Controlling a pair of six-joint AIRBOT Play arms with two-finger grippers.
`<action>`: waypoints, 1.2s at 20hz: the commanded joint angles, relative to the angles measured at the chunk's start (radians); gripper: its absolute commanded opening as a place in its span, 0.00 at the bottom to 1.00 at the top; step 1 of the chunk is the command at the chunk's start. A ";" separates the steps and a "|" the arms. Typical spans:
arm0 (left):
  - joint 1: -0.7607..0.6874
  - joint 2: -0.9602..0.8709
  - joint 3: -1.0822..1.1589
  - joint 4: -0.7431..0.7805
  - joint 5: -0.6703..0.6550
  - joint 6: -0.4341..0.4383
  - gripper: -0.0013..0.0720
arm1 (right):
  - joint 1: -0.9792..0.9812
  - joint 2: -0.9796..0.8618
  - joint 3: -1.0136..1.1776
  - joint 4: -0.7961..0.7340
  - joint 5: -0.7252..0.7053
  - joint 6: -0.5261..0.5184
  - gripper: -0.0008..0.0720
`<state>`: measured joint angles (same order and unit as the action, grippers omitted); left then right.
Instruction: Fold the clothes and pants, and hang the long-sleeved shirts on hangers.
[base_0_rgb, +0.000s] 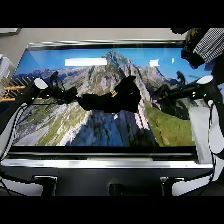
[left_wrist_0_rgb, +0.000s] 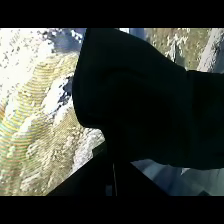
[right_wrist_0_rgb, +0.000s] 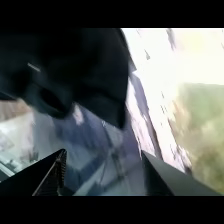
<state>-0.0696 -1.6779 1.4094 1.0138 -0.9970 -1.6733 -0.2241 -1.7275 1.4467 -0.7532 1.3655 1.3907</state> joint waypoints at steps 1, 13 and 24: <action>0.000 0.000 0.001 0.000 -0.008 0.000 0.04 | 0.063 0.013 -0.159 -0.001 -0.127 -0.011 0.77; 0.000 -0.001 0.001 0.001 -0.007 0.000 0.04 | 0.249 -0.032 -0.204 0.007 -0.401 0.054 0.77; 0.060 0.037 0.117 0.000 -0.105 0.001 0.04 | 0.295 0.165 -0.174 -0.028 -0.370 0.035 0.06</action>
<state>-0.0402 -1.6619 1.4601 1.0145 -1.0451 -1.6730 0.0685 -1.6691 1.2530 -0.7567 0.9672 1.4357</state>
